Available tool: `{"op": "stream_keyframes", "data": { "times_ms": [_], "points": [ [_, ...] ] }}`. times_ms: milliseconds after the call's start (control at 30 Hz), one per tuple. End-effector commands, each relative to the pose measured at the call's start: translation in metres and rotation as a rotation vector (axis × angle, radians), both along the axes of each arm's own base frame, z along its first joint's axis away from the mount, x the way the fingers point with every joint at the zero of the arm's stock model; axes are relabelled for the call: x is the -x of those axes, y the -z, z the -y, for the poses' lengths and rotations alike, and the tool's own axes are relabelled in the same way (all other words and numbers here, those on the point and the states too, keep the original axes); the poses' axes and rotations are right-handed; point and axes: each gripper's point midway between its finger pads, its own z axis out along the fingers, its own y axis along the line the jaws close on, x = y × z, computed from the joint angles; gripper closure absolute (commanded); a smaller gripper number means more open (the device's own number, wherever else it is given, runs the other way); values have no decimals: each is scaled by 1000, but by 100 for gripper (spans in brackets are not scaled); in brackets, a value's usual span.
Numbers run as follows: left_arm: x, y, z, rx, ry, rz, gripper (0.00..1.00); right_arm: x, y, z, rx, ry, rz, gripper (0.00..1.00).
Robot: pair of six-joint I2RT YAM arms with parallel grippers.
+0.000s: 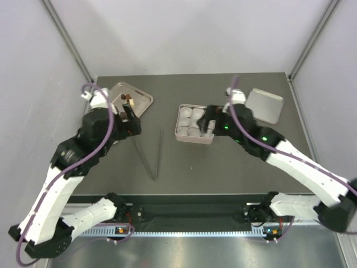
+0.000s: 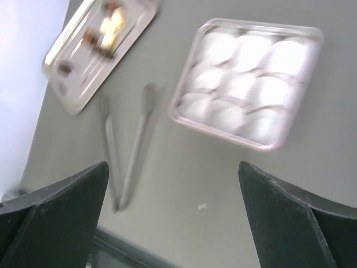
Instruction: Pack the chocolate
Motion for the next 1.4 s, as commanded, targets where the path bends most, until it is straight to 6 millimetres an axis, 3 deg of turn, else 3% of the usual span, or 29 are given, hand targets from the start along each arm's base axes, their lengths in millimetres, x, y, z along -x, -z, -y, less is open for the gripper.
{"op": "stream_keyframes", "data": {
  "times_ms": [0,33,100,133,200,267,300,433,567,733,800,833,933,1000,1200,1367],
  "points": [
    [-12,35,32,38,73,-108,1,10,-5,56,31,47,92,0],
    [-16,50,39,47,78,-140,1,13,5,70,59,67,102,0],
    [-18,68,48,62,94,-181,1,24,-9,93,62,82,181,0],
    [-19,86,51,55,93,-214,1,28,0,101,82,91,186,0],
    [-17,116,55,51,90,-293,1,36,-8,116,74,97,244,0],
    [-18,134,61,59,91,-337,1,43,-9,126,68,102,272,0],
    [-14,149,62,54,93,-373,1,44,-7,130,76,107,280,0],
    [-14,177,63,73,69,-399,1,47,-17,138,64,118,315,0],
    [-8,210,55,39,28,-456,1,45,-20,134,71,103,314,0],
    [-7,226,57,49,35,-464,1,36,-15,126,76,76,253,0],
    [-8,228,57,49,39,-458,1,19,2,123,87,58,143,0],
    [-8,230,57,45,39,-460,1,17,-1,128,66,55,131,0],
    [-7,236,57,33,48,-466,1,-7,39,144,-98,53,-112,0],
    [-6,241,56,29,51,-474,1,-14,53,159,-190,96,-182,0],
    [-5,257,53,52,60,-494,1,-30,70,211,22,317,-89,0],
    [-10,273,42,60,33,-523,3,-27,83,210,-1,319,-42,0]
  ]
}}
